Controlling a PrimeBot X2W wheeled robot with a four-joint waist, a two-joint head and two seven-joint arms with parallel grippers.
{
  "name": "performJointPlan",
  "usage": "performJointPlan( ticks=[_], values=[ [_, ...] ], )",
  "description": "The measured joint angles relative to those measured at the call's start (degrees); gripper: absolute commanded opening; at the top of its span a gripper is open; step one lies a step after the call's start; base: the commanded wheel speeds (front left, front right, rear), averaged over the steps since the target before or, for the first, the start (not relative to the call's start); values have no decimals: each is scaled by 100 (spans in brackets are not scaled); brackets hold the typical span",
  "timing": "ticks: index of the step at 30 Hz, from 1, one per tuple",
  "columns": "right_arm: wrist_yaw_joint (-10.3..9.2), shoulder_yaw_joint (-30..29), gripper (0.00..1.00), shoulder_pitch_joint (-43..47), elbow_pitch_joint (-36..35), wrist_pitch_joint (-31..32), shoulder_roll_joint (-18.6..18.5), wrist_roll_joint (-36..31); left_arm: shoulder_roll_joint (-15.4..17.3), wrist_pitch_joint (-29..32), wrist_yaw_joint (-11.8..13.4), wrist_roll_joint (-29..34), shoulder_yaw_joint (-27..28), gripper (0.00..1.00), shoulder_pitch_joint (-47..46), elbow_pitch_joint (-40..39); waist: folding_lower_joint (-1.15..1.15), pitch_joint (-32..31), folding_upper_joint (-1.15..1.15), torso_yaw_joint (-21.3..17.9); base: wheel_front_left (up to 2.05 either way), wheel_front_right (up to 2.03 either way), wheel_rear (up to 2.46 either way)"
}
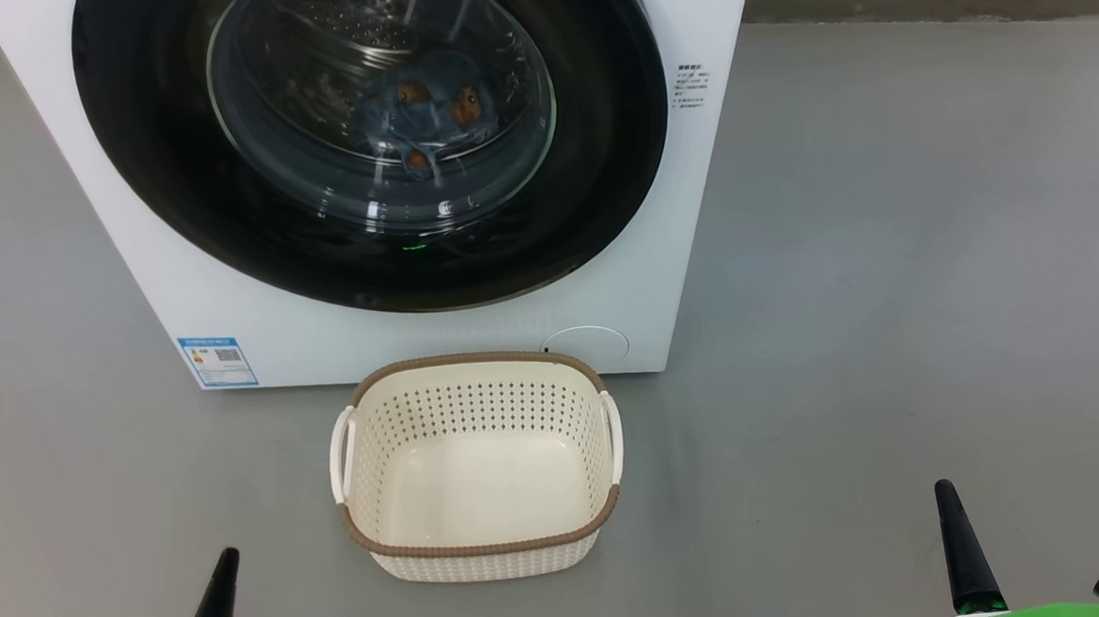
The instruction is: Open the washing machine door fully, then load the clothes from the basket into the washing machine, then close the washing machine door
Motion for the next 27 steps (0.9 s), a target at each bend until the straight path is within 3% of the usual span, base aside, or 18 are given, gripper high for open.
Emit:
performJointPlan(
  ticks=[27],
  values=[
    [-26,-133,0,-231,274,478,158,1757,1,471,-158,-1533,263,0,-428,189,0,12,0,80,0,0,0]
  ],
)
